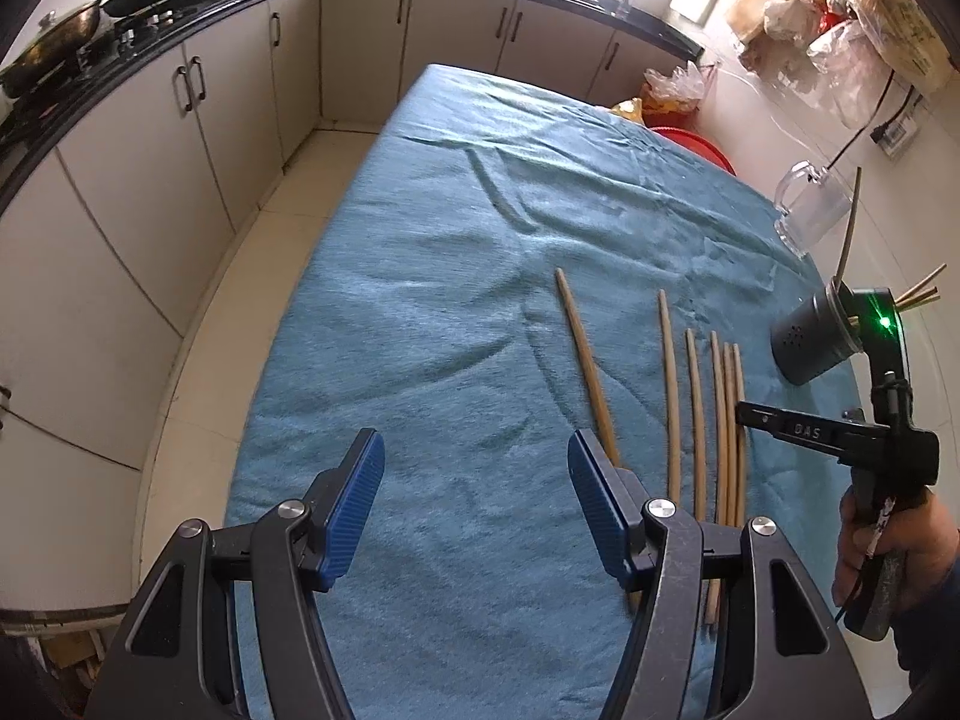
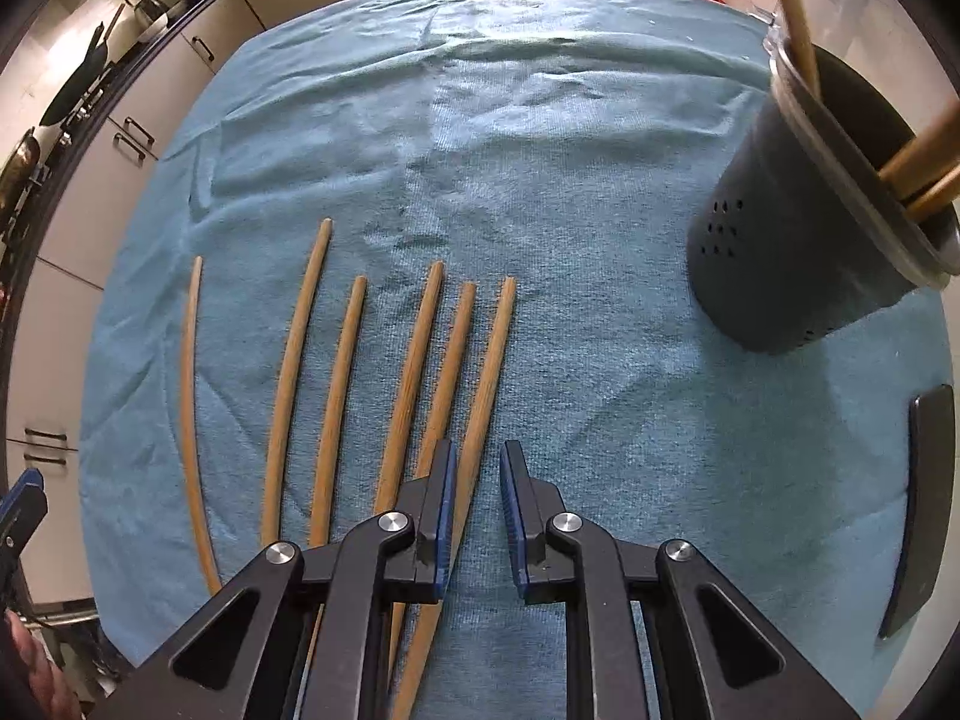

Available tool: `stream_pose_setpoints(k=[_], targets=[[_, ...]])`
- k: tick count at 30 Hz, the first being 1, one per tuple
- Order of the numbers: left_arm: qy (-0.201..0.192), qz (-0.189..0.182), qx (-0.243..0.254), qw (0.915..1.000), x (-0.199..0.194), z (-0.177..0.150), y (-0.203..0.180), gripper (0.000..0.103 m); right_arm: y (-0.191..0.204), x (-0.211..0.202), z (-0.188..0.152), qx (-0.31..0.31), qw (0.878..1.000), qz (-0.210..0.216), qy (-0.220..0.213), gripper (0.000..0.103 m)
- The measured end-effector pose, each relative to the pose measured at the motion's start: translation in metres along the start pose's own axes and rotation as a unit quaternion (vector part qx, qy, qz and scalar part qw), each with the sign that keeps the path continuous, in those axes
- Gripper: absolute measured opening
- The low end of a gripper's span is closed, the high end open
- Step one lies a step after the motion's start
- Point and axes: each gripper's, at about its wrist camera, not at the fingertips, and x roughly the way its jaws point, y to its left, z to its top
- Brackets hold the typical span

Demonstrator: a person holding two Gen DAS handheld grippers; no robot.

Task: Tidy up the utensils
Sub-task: 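Close the right gripper on one chopstick while the left gripper grasps another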

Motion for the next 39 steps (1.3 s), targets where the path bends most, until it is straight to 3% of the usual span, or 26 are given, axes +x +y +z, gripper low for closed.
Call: stream_pose_setpoints(k=[7, 14, 16, 18, 21, 23, 25, 26, 31, 39], targets=[[0.025, -0.028, 0.02, 0.9991, 0.025, 0.018, -0.025, 0.062, 0.005, 0.005, 0.01, -0.032, 0.999, -0.019, -0.01, 0.007], [0.07, -0.032, 0.023, 0.9968, 0.079, 0.048, -0.051, 0.061, 0.004, -0.025, -0.012, -0.048, 0.998, -0.014, -0.042, 0.007], [0.084, -0.025, 0.022, 0.9959, 0.094, 0.056, -0.058, 0.053, 0.008, -0.036, -0.017, -0.058, 0.996, -0.016, -0.058, 0.007], [0.102, -0.007, 0.03, 0.9943, 0.11, 0.062, -0.067, 0.038, 0.009, -0.044, -0.02, -0.063, 0.996, -0.01, -0.068, 0.007], [0.123, 0.01, 0.031, 0.9919, 0.126, 0.066, -0.077, 0.032, 0.01, -0.057, -0.026, -0.071, 0.994, -0.005, -0.085, 0.007], [0.113, 0.03, 0.038, 0.9924, 0.128, 0.068, -0.084, 0.029, 0.005, -0.069, -0.036, -0.072, 0.993, 0.001, -0.095, 0.007], [0.106, 0.043, 0.048, 0.9923, 0.131, 0.071, -0.09, 0.018, 0.006, -0.075, -0.036, -0.075, 0.992, 0.009, -0.105, 0.007], [0.104, 0.047, 0.05, 0.9922, 0.133, 0.071, -0.091, 0.007, 0.007, -0.078, -0.039, -0.077, 0.991, 0.012, -0.109, 0.007], [0.082, 0.011, 0.025, 0.9963, 0.121, 0.067, -0.08, 0.006, 0.007, -0.092, -0.038, -0.085, 0.987, 0.028, -0.132, 0.007], [-0.039, -0.028, 0.004, 0.9988, 0.023, 0.06, -0.071, 0.006, 0.002, -0.127, -0.04, -0.089, 0.975, 0.077, -0.189, 0.007]])
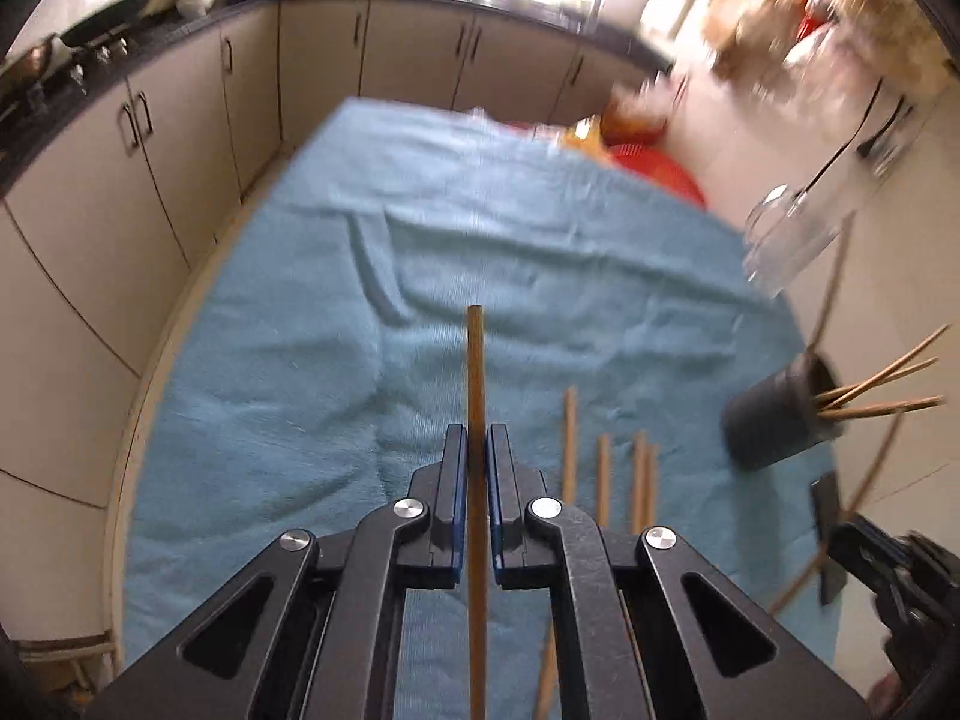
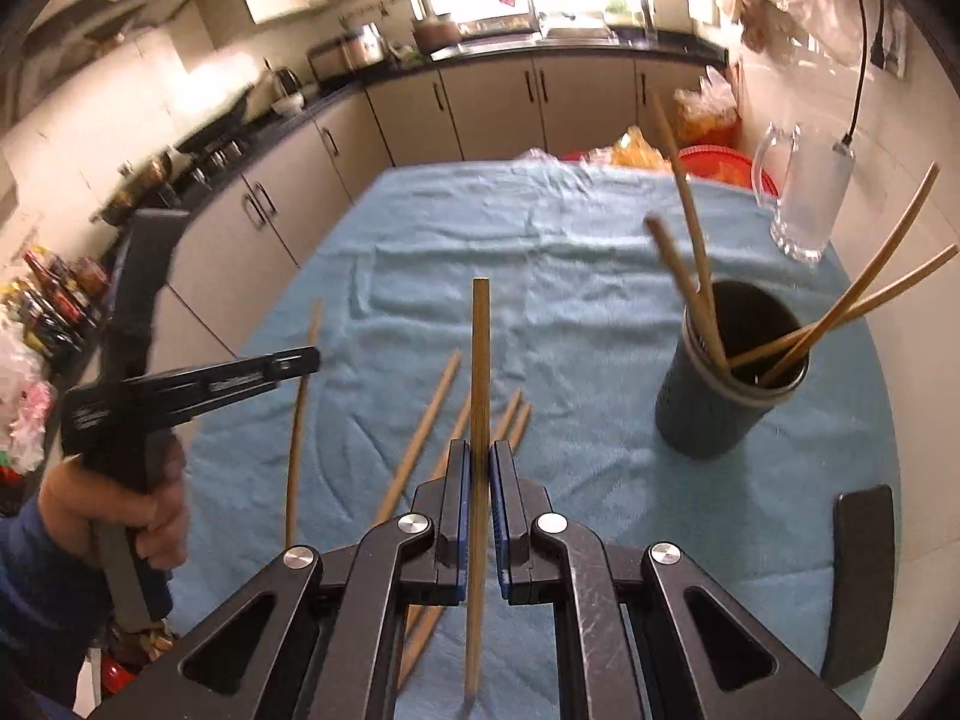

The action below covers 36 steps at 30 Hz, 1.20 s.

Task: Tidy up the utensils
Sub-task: 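Close the right gripper on one chopstick while the left gripper grasps another, then lift both held chopsticks upright and carry them above the black cup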

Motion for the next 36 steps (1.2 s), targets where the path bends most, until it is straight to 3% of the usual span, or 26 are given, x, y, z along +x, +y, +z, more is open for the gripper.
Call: stream_pose_setpoints(k=[7, 27, 36], targets=[[-0.065, 0.012, 0.0, 0.9978, -0.063, -0.011, -0.008, 0.006, -0.004, -0.023, -0.004, 0.0, 0.999, 0.023, -0.04, 0.007], [-0.113, 0.006, 0.034, 0.993, -0.117, -0.012, -0.043, 0.006, -0.023, -0.086, -0.011, 0.022, 0.993, 0.043, -0.107, 0.007], [-0.132, -0.03, 0.064, 0.9887, -0.138, 0.002, -0.078, 0.006, -0.045, -0.135, -0.015, 0.054, 0.986, 0.02, -0.155, 0.007]])
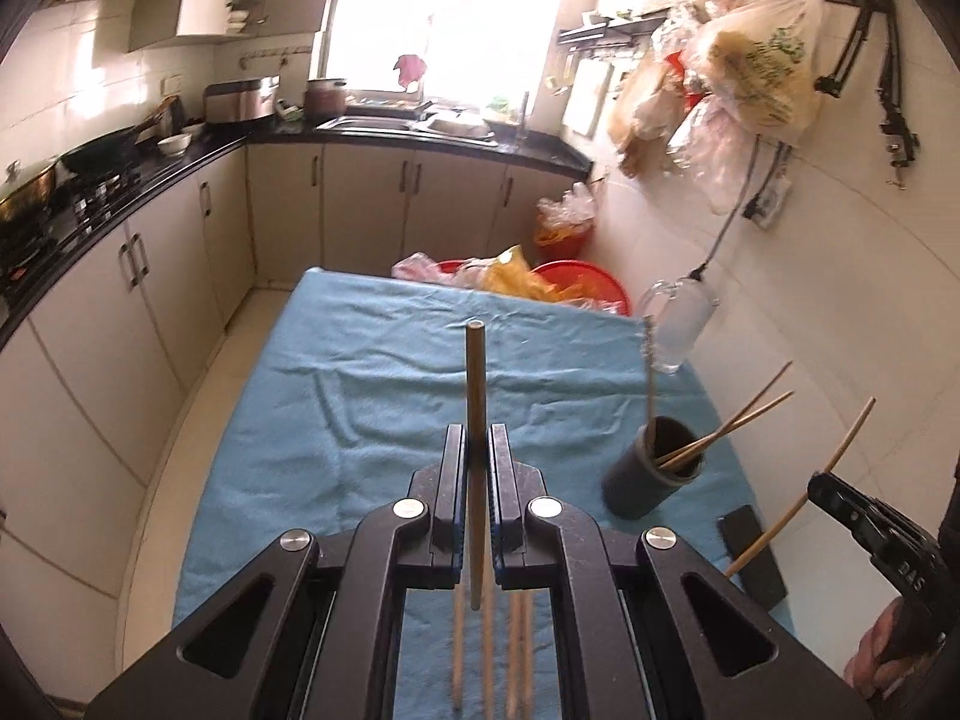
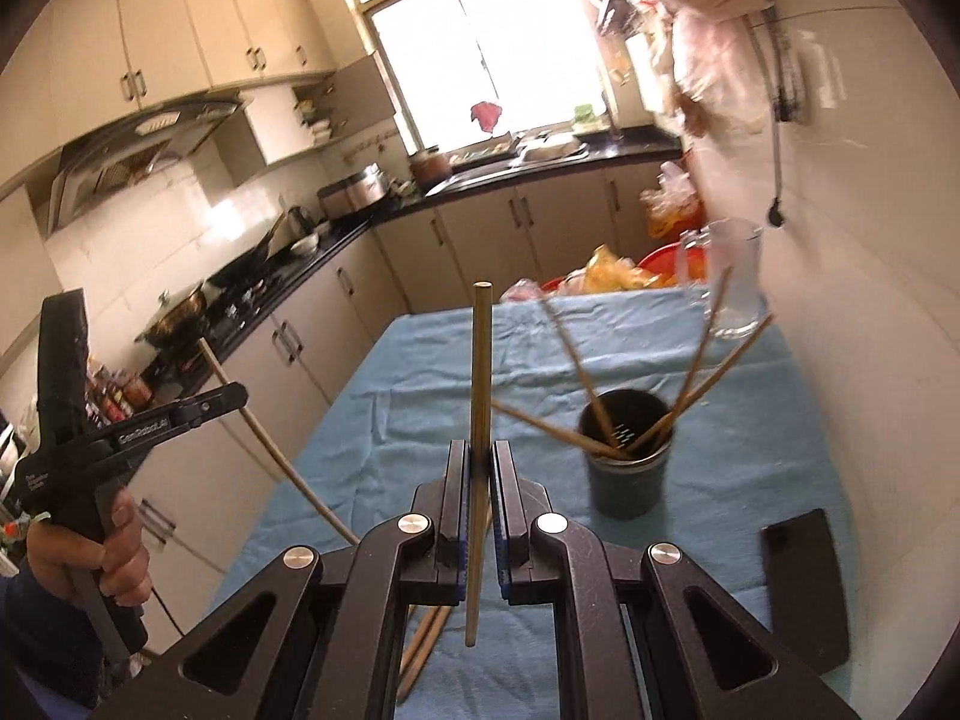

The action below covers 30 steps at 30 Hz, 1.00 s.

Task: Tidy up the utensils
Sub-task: 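Lift both held chopsticks upright and carry them above the black cup, then lower the held chopsticks into the black cup with both grippers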

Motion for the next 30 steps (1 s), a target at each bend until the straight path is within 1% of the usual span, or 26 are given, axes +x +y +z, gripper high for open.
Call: stream_pose_setpoints(k=[3, 7, 16, 19, 23, 30], targets=[[-0.004, -0.019, 0.009, 0.9998, -0.003, 0.01, -0.011, 0.006, -0.013, -0.015, 0.008, 0.013, 1.0, -0.017, -0.017, 0.007], [-0.007, -0.048, 0.009, 0.9988, -0.005, 0.027, -0.024, 0.006, -0.029, -0.032, 0.019, 0.025, 0.998, -0.038, -0.037, 0.007], [-0.034, -0.088, 0.012, 0.9955, -0.005, 0.077, -0.055, 0.006, -0.046, -0.051, 0.047, 0.032, 0.995, -0.06, -0.076, 0.007], [-0.04, -0.093, 0.006, 0.9948, 0.005, 0.092, -0.062, 0.006, -0.049, -0.052, 0.057, 0.031, 0.993, -0.066, -0.088, 0.007], [-0.045, -0.096, 0.006, 0.9944, 0.02, 0.103, -0.072, 0.006, -0.05, -0.047, 0.065, 0.026, 0.992, -0.075, -0.095, 0.007], [-0.03, -0.109, 0.001, 0.9936, 0.051, 0.11, -0.084, 0.006, -0.056, -0.028, 0.078, 0.021, 0.991, -0.087, -0.096, 0.007]])
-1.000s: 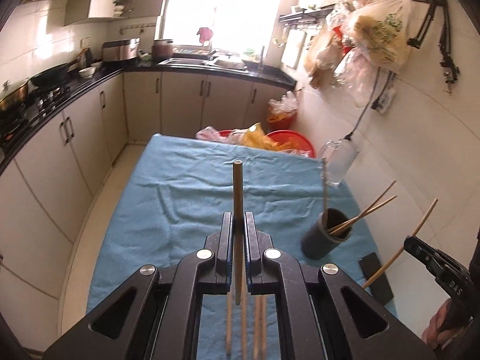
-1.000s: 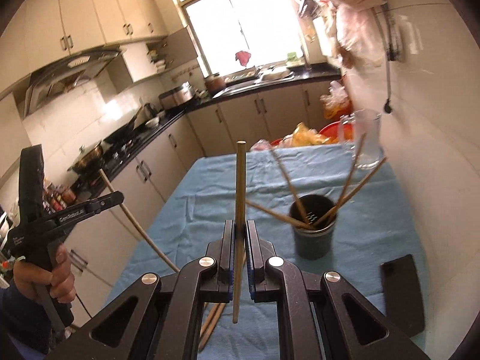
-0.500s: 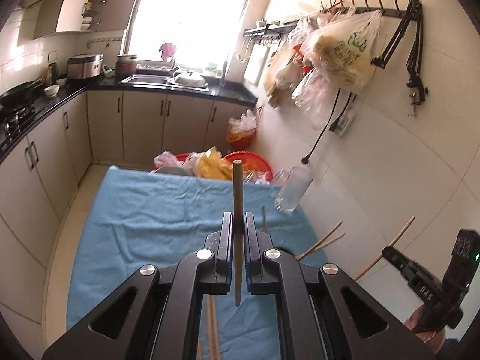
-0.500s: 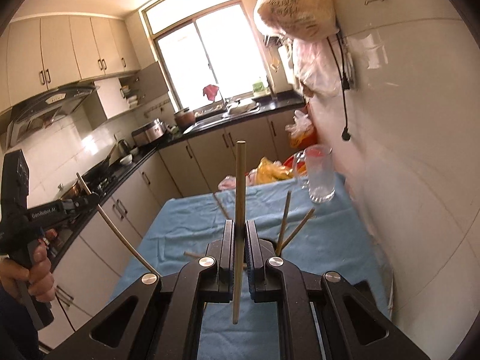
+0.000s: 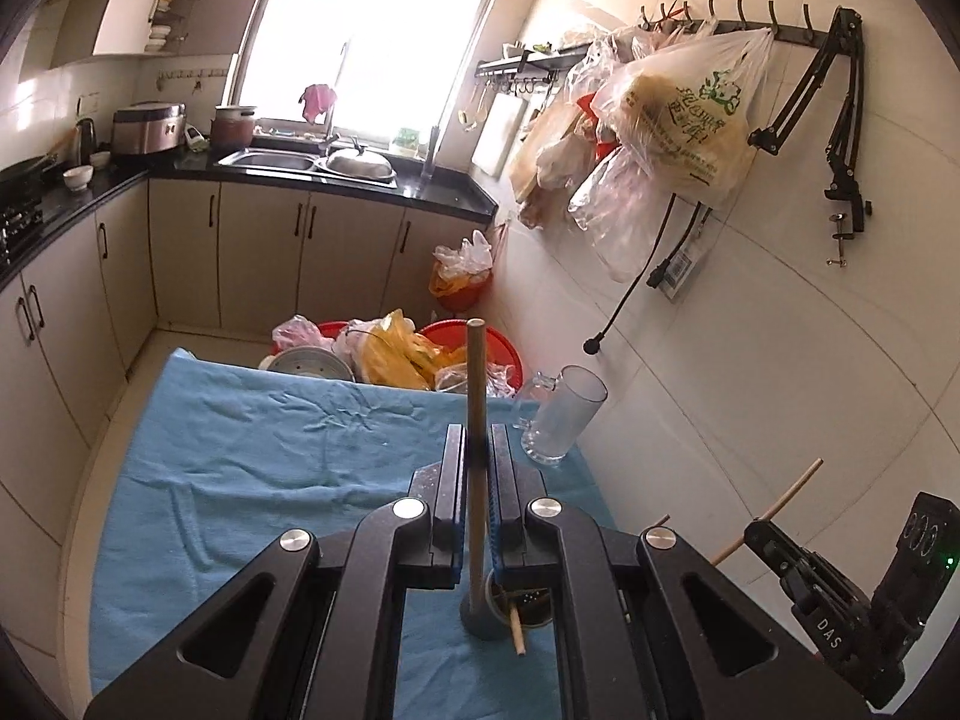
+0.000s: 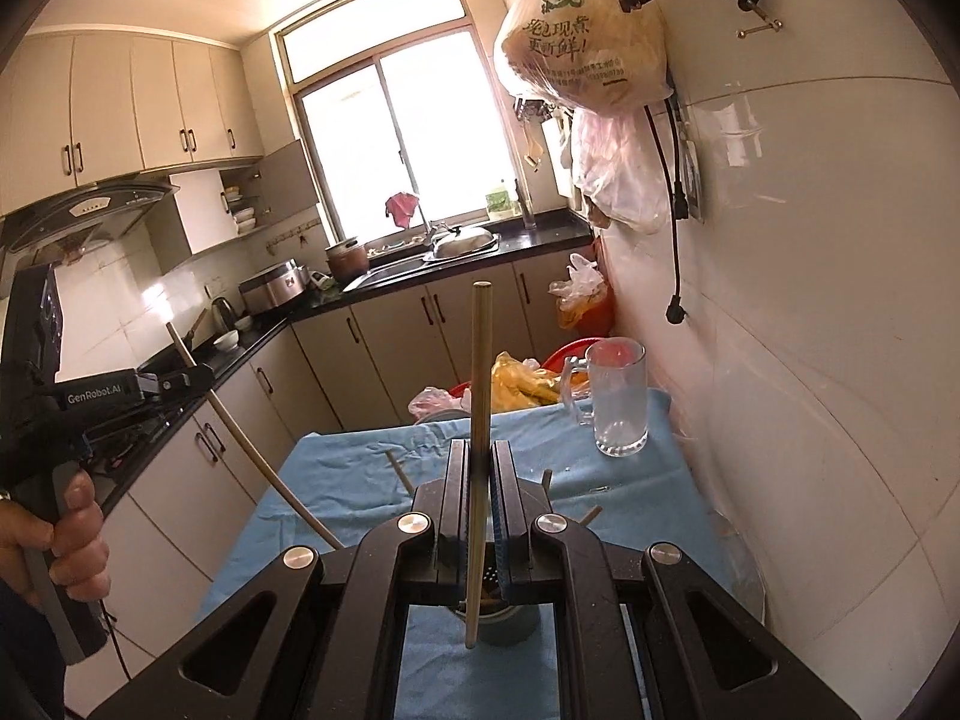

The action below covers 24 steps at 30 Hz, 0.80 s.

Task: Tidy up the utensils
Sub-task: 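Lower the held chopsticks into the black cup with both grippers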

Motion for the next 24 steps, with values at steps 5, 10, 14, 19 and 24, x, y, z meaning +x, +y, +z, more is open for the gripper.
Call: stream_pose_setpoints(k=[5, 10, 14, 19, 24], targets=[[0.008, -0.015, -0.007, 0.9998, 0.018, 0.001, -0.001, 0.006, -0.002, 0.018, 0.004, -0.003, 1.0, -0.004, 0.004, 0.007], [0.014, -0.034, -0.006, 0.9993, 0.035, 0.001, -0.005, 0.006, -0.005, 0.036, 0.009, -0.003, 1.0, -0.01, 0.006, 0.007], [0.024, -0.041, -0.004, 0.9988, 0.05, -0.004, -0.007, 0.006, -0.004, 0.047, 0.011, -0.011, 1.0, -0.017, 0.003, 0.007], [0.04, -0.042, -0.002, 0.9983, 0.066, -0.014, -0.004, 0.006, -0.003, 0.067, 0.004, -0.018, 0.999, -0.024, 0.015, 0.007], [0.059, -0.034, 0.0, 0.9977, 0.08, -0.025, 0.0, 0.006, -0.003, 0.082, -0.007, -0.027, 0.999, -0.027, 0.035, 0.007]])
